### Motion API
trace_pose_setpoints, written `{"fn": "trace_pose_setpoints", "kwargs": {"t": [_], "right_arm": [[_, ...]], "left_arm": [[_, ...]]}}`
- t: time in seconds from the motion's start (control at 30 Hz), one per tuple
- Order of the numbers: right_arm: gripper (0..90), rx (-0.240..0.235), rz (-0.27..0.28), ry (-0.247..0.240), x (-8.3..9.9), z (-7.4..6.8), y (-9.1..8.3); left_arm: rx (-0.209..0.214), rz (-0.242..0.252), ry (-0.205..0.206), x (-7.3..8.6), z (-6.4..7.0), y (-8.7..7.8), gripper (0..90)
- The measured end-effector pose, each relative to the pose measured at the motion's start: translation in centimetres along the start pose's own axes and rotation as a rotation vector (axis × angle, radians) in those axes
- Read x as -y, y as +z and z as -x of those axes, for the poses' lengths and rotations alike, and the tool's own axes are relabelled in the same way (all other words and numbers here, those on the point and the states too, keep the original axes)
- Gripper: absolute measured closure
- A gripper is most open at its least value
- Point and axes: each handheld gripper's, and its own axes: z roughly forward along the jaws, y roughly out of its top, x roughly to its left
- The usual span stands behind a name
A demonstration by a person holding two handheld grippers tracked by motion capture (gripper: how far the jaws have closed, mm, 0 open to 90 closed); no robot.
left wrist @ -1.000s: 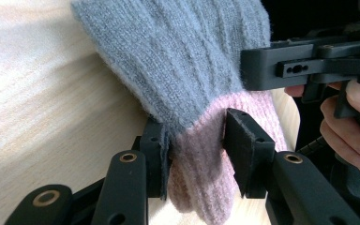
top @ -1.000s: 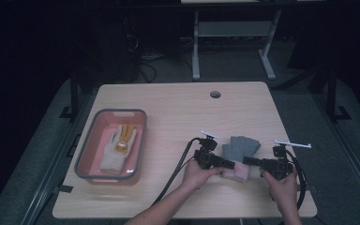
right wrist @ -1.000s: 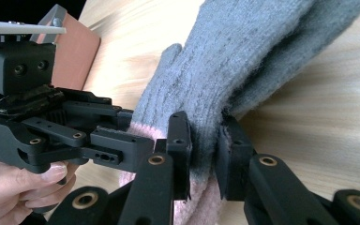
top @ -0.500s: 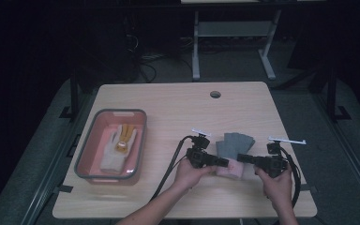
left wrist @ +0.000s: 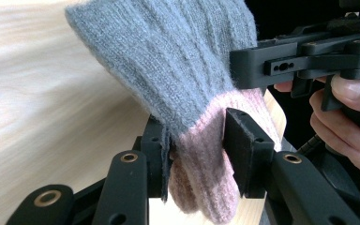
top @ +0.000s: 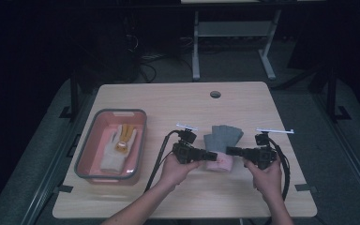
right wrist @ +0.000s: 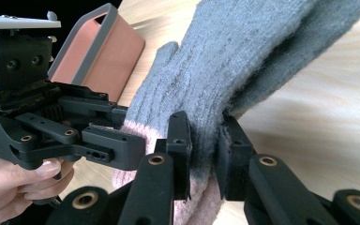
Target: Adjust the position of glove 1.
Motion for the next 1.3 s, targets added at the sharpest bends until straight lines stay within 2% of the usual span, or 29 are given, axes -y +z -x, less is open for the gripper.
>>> {"fn": "trace_pose_setpoints", "kwargs": {"t": [0.37, 0.53, 0.63, 1.3], "right_arm": [[77.4, -0.028, -0.015, -0.04, -1.9, -2.8, 2.0], [77.5, -0.043, -0.016, -0.046, -2.4, -3.5, 2.8], [77.6, -0.052, -0.017, -0.047, -2.6, -3.8, 3.3], [77.5, -0.079, -0.042, -0.084, -3.9, -6.6, 5.7]], "left_arm": [[-0.025, 0.045, -0.01, -0.4, -0.9, -3.5, 64.2], [-0.033, 0.057, -0.013, -0.4, -1.3, -4.8, 65.4], [-0.04, 0.057, 0.0, -0.5, -1.6, -5.4, 66.2], [-0.067, 0.079, -0.007, -0.4, -2.8, -9.0, 67.9]]}}
